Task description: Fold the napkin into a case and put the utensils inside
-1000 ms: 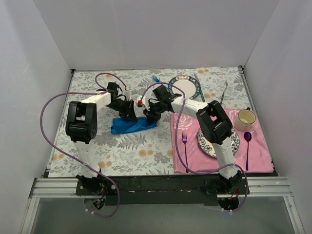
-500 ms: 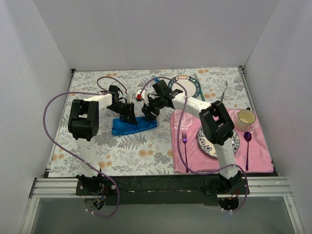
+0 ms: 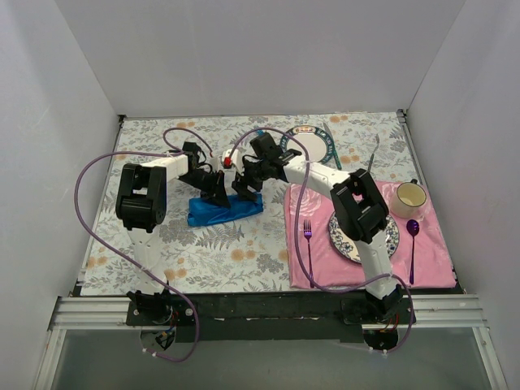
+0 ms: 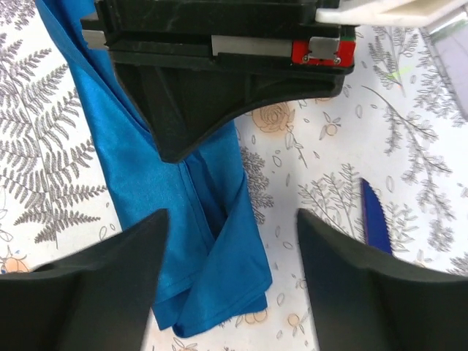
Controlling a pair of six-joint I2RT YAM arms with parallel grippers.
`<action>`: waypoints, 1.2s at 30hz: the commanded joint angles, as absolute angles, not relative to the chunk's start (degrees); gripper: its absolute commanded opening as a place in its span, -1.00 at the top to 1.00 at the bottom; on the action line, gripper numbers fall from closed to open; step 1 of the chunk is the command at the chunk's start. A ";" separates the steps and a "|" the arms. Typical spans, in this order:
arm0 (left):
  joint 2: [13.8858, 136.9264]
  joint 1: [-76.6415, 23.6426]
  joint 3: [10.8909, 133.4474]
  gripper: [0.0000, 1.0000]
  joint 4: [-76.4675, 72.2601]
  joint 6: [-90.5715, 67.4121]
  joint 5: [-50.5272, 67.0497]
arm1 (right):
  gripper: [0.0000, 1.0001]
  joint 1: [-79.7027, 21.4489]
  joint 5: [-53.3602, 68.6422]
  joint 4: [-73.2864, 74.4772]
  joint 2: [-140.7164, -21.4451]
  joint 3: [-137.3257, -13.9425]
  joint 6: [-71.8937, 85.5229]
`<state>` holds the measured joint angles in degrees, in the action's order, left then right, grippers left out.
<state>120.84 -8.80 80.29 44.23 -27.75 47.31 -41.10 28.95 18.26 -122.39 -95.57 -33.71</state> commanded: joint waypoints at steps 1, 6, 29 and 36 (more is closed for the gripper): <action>121.82 -8.88 81.30 1.00 44.47 -26.54 45.09 | -0.39 -39.29 35.94 15.91 -124.36 -98.43 -28.84; 121.29 -8.88 79.63 1.00 43.33 -27.42 45.26 | 0.10 -38.59 38.67 12.40 -126.12 -99.23 -21.54; 120.24 -8.88 78.40 1.00 43.24 -27.07 45.62 | 0.17 -38.94 45.26 2.11 -134.56 -100.64 -22.50; 119.27 -8.88 77.35 1.00 43.77 -26.63 45.97 | 0.50 -39.64 47.19 4.57 -133.33 -98.18 -25.84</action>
